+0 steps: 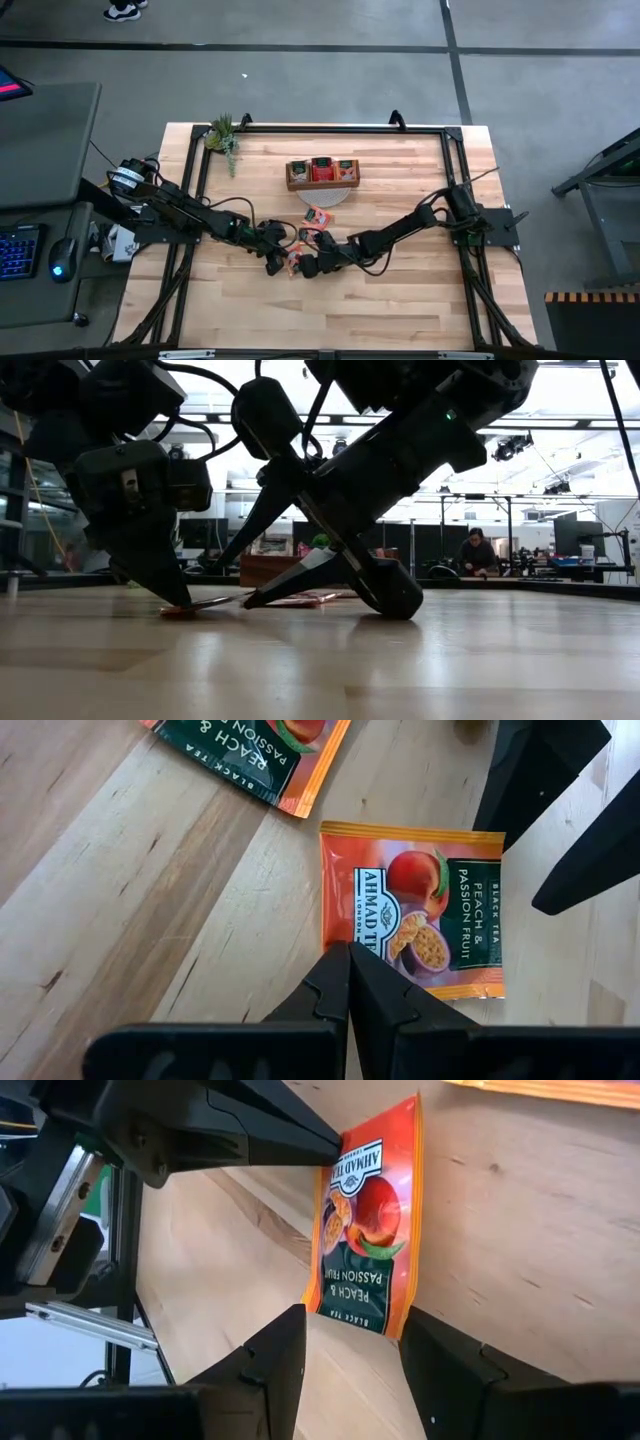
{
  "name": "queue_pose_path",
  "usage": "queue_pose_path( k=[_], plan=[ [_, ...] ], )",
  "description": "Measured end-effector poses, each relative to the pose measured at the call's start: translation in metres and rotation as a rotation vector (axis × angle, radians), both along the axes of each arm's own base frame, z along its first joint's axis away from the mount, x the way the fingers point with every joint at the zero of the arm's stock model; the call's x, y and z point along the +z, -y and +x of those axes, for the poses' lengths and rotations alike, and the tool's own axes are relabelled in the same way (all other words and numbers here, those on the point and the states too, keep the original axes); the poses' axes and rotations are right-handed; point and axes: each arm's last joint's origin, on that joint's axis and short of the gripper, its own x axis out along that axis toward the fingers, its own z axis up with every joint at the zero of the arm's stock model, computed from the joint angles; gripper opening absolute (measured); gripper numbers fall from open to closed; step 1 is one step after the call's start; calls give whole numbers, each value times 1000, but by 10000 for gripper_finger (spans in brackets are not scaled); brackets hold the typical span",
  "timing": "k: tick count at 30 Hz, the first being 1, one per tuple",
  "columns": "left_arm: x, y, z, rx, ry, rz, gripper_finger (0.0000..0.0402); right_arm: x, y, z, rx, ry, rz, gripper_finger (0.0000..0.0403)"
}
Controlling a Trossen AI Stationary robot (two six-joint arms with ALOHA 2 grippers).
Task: Pick & Place Tea
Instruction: Put the orange tea bag in the right section of the wooden organizer
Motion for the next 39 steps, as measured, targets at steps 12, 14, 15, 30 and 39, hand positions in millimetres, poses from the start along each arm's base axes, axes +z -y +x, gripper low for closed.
queue_pose_path(
  k=[12,14,15,30,39],
  plan=[
    [0,0,0,1,-1,-2,0,-1,0,-1,-3,-15,-4,107],
    [0,0,0,1,-1,-2,0,-1,0,-1,-3,-15,-5,87],
    [0,0,0,2,0,-2,0,-1,0,-1,-4,-15,-6,77],
    [0,0,0,-3,-1,-6,0,3,0,-5,32,-32,-100,1],
    [0,0,0,-20,-2,2,1,25,7,-25,79,-181,-220,1]
  ],
)
